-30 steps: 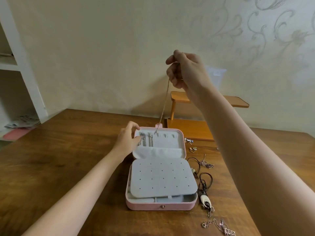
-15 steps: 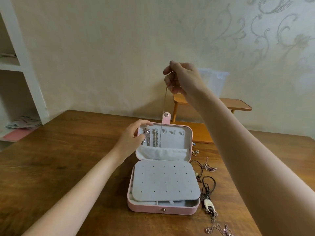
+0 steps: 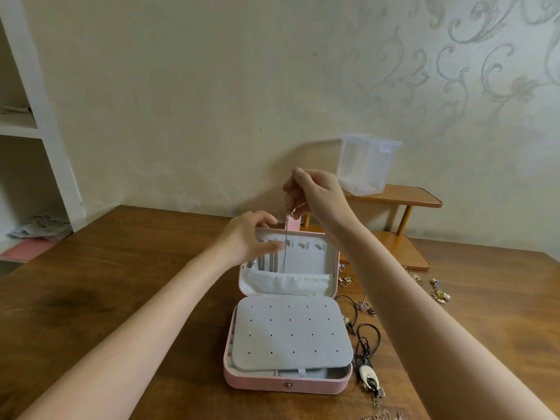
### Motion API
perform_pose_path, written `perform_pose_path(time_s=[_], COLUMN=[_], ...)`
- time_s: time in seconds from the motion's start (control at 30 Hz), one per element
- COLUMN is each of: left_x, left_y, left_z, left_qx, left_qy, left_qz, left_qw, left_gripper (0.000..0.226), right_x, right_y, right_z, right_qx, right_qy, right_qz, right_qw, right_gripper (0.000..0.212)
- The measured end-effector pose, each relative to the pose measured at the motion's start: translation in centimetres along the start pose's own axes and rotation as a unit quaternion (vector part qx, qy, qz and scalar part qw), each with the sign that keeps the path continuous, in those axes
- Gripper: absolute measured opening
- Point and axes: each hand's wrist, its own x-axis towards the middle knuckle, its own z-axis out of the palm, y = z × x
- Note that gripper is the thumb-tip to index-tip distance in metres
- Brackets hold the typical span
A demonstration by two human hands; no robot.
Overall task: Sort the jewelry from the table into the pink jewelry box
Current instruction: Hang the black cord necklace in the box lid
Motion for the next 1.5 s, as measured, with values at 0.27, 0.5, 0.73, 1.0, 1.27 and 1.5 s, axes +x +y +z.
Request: perform_pose_path(time_s=[0.27, 0.5, 0.73, 1.0, 1.27, 1.5], left_x=[1.4, 1.1, 1.1, 1.2, 0.9, 0.7], left_y=[1.1, 1.7, 1.2, 0.7, 1.2, 1.4], left_z=[0.0, -0.5, -0.3, -0.2, -0.3, -0.3], left_qx=[0.078, 0.072, 0.034, -0.022, 0.004, 0.029], left_qy=[-0.010, -0.075, -0.051, -0.005, 0.003, 0.019], left_qz=[-0.002, 0.033, 0.034, 0.041, 0.041, 0.047], left_qw=[0.997, 0.994, 0.998, 0.999, 0.999, 0.998], left_gripper=[0.027, 0.018, 0.019, 0.005, 0.011, 0.010], right_x=[-0.7, -0.7, -0.7, -2.8, -5.6, -5.6], right_y=[0.3, 0.0, -0.1, 0.2, 1.0, 3.3], right_z=[-0.6, -0.4, -0.2, -3.1, -2.3, -2.0], right_qx=[0.023, 0.046, 0.047, -0.318, -0.596, -0.569], right_qy=[0.003, -0.004, -0.010, -0.012, -0.065, -0.005], right_qz=[-0.004, -0.001, -0.001, -0.054, -0.015, 0.002], right_qw=[1.000, 0.999, 0.999, 0.947, 0.800, 0.822], right_gripper=[0.037, 0.037, 0.037, 0.021, 0.028, 0.032])
